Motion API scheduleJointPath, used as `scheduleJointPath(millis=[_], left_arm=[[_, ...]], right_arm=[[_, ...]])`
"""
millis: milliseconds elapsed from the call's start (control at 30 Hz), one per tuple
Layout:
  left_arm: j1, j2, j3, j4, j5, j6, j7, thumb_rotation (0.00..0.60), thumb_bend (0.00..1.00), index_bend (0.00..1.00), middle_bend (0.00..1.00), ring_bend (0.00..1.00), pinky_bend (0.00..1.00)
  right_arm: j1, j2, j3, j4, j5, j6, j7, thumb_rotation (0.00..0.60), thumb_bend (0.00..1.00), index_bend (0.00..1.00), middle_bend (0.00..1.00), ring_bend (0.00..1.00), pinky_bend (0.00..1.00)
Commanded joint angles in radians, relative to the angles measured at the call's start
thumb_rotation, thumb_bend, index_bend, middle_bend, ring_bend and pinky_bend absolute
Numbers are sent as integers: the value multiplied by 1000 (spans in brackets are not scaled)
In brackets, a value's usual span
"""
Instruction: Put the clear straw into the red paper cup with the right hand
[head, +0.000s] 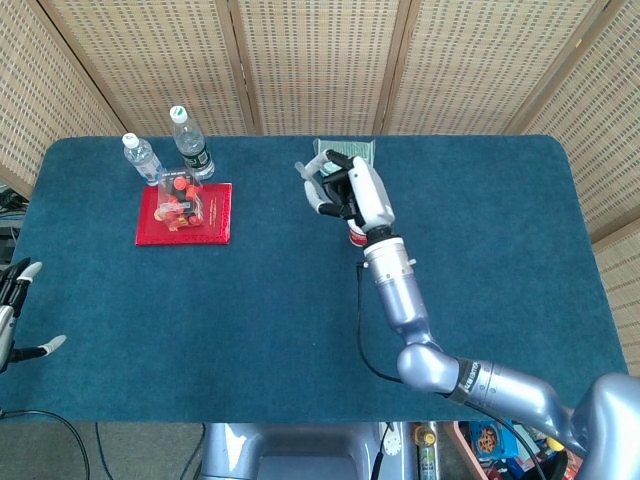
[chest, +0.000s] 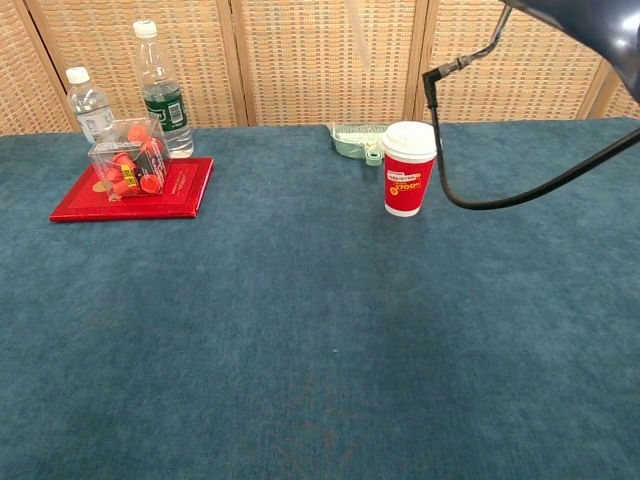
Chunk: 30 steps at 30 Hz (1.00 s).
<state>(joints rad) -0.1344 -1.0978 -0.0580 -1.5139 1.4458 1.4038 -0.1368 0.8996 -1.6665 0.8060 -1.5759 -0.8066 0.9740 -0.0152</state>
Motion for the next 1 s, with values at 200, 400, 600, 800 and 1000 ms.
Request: scheduleJointPath(millis=[200,400,600,800,1000], left_arm=[[-11,-7,-4,-13,-10,-17,36,600,0,0,0,0,0],[-10,-10,-7,-18,-18,-13,50,600,0,0,0,0,0],[-10,-16,-9,-17,-26,-13,70,600,0,0,0,0,0],[-6,-22,-7,-19,-22,-4,86,600,0,0,0,0,0],[-1,-22,-10,-22,-26,6,88,600,0,0,0,0,0]], right_arm=[[-5,17,-13,122,60,-41,141,600,606,710,1000,966,1000],[3,21,-31,147,59,-54,191,600,606,710,1000,966,1000],[21,13,-80,179,40,-52,195,600,606,710,1000,966,1000],[36,-1,-107,226,41,-59,212,600,606,710,1000,966,1000],[47,-8,-118,244,43,-68,235,600,606,710,1000,966,1000]])
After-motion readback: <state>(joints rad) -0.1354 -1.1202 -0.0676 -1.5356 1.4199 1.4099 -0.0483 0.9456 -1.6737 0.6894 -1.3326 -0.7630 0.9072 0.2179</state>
